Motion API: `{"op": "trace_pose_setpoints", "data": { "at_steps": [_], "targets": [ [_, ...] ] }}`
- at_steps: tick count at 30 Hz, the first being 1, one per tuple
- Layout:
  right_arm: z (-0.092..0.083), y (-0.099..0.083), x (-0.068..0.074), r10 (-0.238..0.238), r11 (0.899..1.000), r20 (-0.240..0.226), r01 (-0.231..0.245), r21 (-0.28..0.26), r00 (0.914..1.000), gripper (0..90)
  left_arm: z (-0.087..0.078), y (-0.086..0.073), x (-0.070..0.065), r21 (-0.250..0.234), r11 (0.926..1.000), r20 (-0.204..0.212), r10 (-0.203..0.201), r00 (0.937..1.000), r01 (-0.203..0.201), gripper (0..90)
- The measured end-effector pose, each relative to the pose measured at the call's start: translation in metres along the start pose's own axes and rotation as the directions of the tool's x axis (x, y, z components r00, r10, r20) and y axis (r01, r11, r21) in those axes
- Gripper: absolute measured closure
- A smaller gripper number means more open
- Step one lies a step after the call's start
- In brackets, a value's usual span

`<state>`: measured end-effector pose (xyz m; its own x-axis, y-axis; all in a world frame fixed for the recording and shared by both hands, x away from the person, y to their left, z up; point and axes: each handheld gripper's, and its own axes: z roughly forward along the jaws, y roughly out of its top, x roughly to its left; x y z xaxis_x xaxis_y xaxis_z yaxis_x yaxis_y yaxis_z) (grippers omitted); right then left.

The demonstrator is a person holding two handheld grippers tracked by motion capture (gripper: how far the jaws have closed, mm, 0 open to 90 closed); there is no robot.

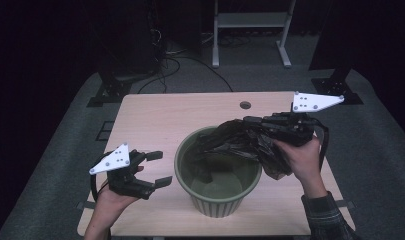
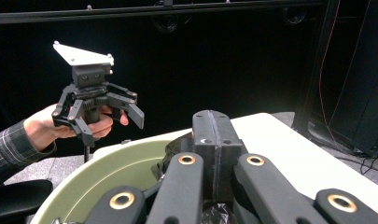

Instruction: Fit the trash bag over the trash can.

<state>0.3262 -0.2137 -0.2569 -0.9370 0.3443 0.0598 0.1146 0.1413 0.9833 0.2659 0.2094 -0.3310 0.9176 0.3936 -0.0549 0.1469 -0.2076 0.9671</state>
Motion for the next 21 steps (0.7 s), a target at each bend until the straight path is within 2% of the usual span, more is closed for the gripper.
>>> {"op": "trace_pose_setpoints", "data": {
  "at_steps": [2, 3, 10, 16, 21],
  "targets": [
    [0.001, 0.001, 0.0, 0.003, 1.0, -0.003, -0.003, 0.001, 1.0, 90.0, 0.003, 0.007, -0.002, -0.009, 0.9999, -0.001, 0.011, 0.9999, -0.011, 25.3],
    [0.002, 0.001, -0.001, 0.003, 1.0, -0.003, -0.003, 0.0, 1.0, 90.0, 0.005, 0.011, -0.003, -0.008, 0.9999, 0.008, 0.014, 0.9999, -0.014, 29.7],
    [0.009, 0.006, -0.001, -0.005, 1.0, -0.014, 0.005, 0.003, 0.9999, 90.0, 0.026, 0.034, -0.012, -0.014, 0.9974, 0.06, 0.072, 0.9956, -0.071, 44.9],
    [0.012, 0.009, 0.0, -0.006, 1.0, -0.017, 0.006, 0.006, 0.9998, 90.0, 0.047, 0.049, -0.019, 0.014, 0.9917, 0.093, 0.126, 0.9877, -0.128, 54.9],
    [0.013, 0.009, -0.002, -0.002, 1.0, -0.019, 0.002, 0.006, 0.9998, 90.0, 0.068, 0.058, -0.025, 0.047, 0.9825, 0.118, 0.173, 0.9778, -0.18, 56.5]
  ]
}}
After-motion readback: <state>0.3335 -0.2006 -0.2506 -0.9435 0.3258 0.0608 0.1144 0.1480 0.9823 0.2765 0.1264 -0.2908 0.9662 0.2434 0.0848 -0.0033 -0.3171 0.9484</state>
